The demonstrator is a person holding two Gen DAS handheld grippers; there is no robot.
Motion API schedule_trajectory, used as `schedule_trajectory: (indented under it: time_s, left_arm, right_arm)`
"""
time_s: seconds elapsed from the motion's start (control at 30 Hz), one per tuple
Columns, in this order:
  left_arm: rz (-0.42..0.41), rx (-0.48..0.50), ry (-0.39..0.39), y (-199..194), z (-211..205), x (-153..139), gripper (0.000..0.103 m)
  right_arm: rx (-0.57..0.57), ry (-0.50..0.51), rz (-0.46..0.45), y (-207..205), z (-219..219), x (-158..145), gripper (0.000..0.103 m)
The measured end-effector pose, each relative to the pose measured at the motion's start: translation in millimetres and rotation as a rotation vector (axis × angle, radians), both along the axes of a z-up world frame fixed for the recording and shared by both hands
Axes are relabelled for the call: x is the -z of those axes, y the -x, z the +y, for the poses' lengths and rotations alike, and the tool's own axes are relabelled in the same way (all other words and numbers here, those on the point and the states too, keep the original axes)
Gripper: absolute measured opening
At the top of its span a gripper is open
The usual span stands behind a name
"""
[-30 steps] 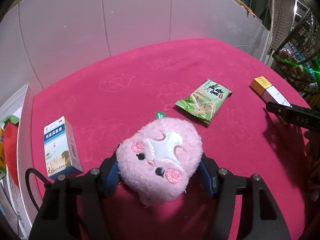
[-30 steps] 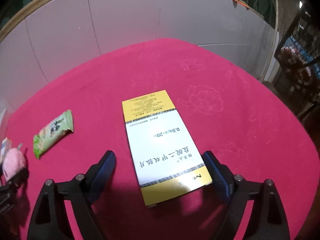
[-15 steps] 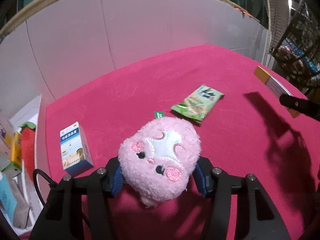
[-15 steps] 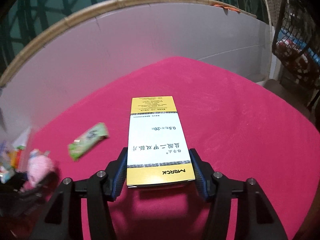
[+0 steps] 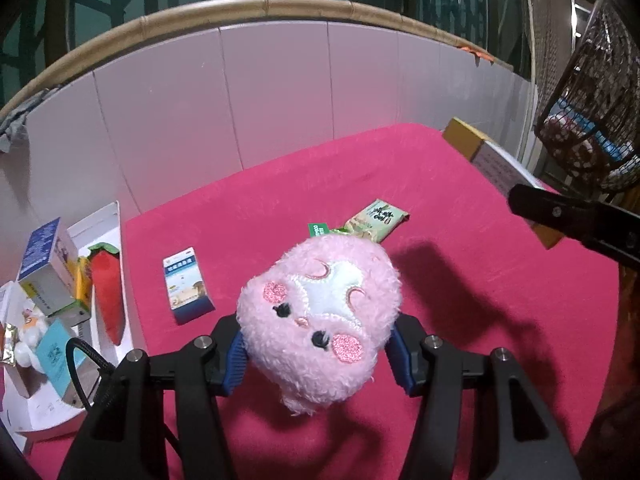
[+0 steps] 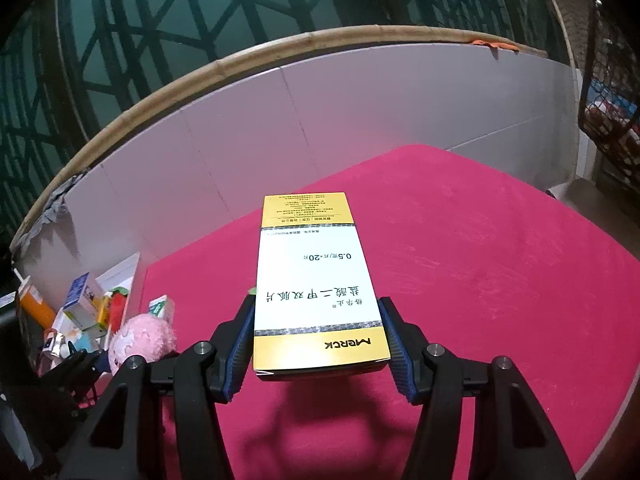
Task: Organize objects
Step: 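Carry the pig plush with the left gripper while the right gripper carries the Glucophage box into the tray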
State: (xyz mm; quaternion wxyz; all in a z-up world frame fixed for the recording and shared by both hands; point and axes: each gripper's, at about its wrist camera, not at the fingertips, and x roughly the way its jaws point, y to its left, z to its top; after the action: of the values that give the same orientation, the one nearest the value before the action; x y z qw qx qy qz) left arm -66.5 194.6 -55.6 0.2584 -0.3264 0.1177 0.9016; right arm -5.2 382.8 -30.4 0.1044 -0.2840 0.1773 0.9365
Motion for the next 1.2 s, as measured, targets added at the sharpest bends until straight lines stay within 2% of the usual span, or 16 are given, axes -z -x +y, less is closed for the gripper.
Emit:
schedule_trajectory:
  time_s: [0.17,0.53,1.2]
  left_arm:
    - [0.027,-0.004,-0.026,-12,-13,-11,0.057]
    - [0.052,-0.052,-0.092,-11,-51,-31,0.057]
    - [0.063,-0.229,-0.221,6,-159,-50,0.057]
  right_arm:
    - [-0.031,-0.009,0.017,-1,-15,-11,0.063]
    - [-0.109,-0.025,0.023,7,-56,-26,0.063]
    - [-0.333,-0.12,0.013,34,-170,-47,0.063]
